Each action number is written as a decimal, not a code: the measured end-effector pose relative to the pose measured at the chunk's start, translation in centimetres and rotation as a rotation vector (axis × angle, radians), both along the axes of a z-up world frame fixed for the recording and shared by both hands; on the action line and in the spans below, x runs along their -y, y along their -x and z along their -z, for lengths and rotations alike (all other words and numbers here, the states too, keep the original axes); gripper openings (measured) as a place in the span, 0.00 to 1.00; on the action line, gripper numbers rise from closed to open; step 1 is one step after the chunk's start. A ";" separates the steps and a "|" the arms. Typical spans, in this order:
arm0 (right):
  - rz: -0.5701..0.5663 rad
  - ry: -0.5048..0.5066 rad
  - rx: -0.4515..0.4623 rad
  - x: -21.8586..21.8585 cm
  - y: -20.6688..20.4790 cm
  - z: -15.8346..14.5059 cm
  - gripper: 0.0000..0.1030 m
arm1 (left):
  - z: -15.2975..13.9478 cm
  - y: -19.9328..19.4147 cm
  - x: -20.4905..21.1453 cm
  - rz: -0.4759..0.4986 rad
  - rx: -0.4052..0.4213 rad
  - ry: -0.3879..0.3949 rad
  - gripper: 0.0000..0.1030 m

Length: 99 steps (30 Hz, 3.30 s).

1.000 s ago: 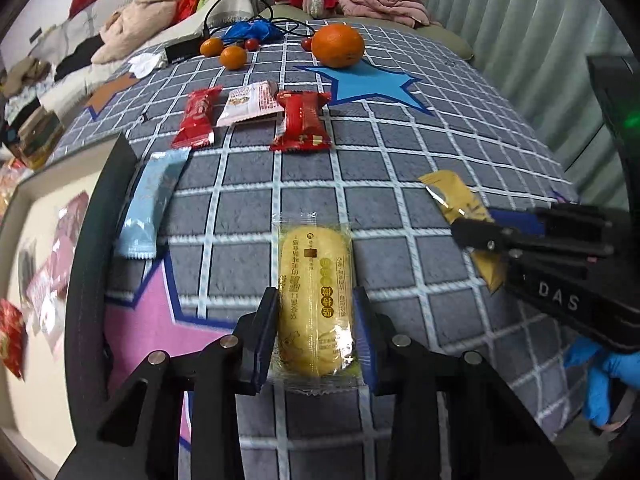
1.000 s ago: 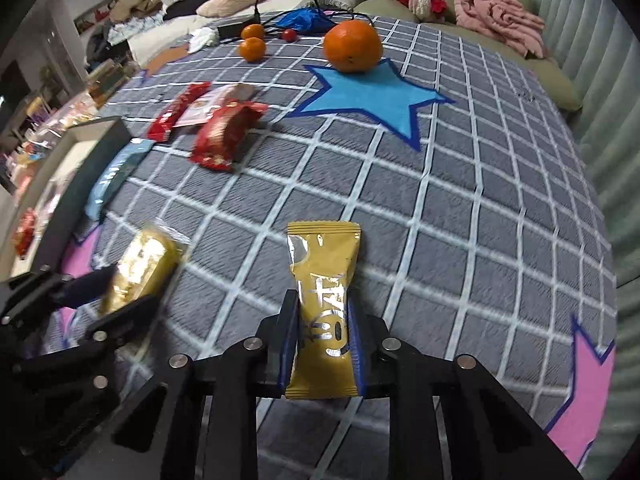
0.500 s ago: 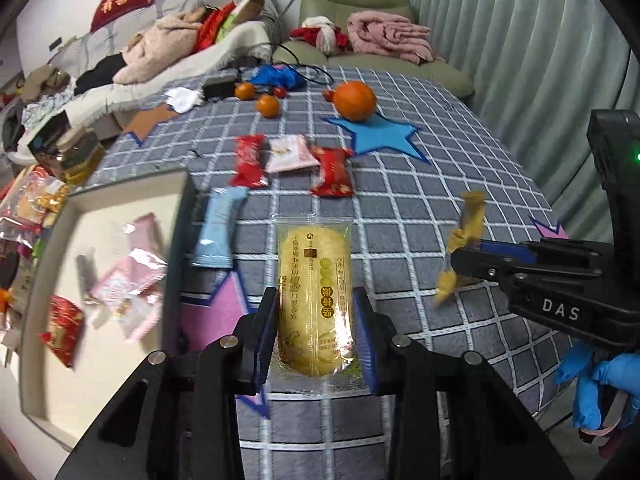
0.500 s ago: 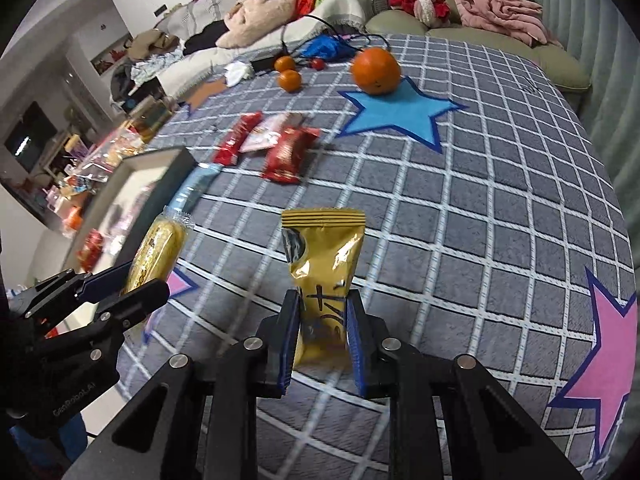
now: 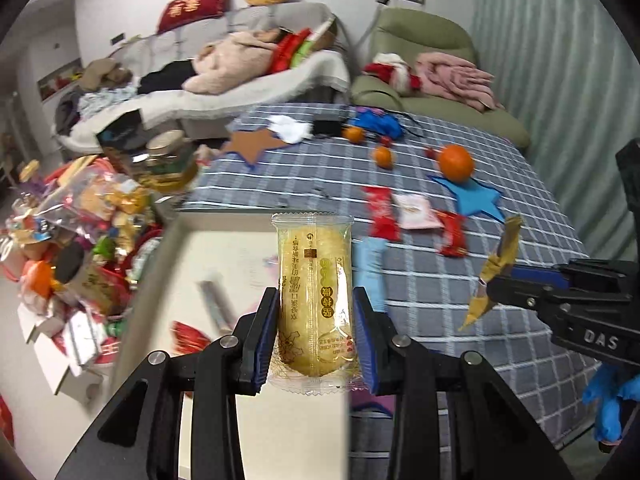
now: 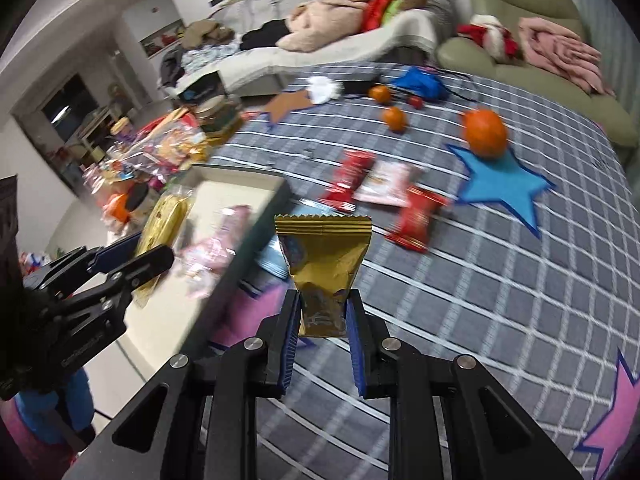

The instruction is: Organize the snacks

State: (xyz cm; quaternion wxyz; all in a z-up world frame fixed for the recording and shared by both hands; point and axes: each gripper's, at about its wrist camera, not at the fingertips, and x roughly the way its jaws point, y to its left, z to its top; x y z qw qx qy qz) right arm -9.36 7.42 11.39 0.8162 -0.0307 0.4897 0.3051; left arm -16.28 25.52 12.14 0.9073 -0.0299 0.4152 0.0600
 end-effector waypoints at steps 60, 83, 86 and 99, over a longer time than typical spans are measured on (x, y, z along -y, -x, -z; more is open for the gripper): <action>0.248 0.172 -0.071 2.1 -13.9 9.9 0.99 | 8.9 -21.8 5.4 0.059 -0.301 0.036 0.81; 0.218 0.198 0.014 7.4 -8.1 9.0 0.41 | 9.1 -12.9 12.2 0.139 -0.219 -0.064 0.21; 0.225 0.207 0.017 8.9 -5.3 8.8 0.41 | 9.4 -9.4 12.8 0.149 -0.222 -0.053 0.21; 0.239 0.210 0.034 12.8 5.3 8.5 0.63 | 8.8 0.3 12.2 0.151 -0.121 -0.057 0.64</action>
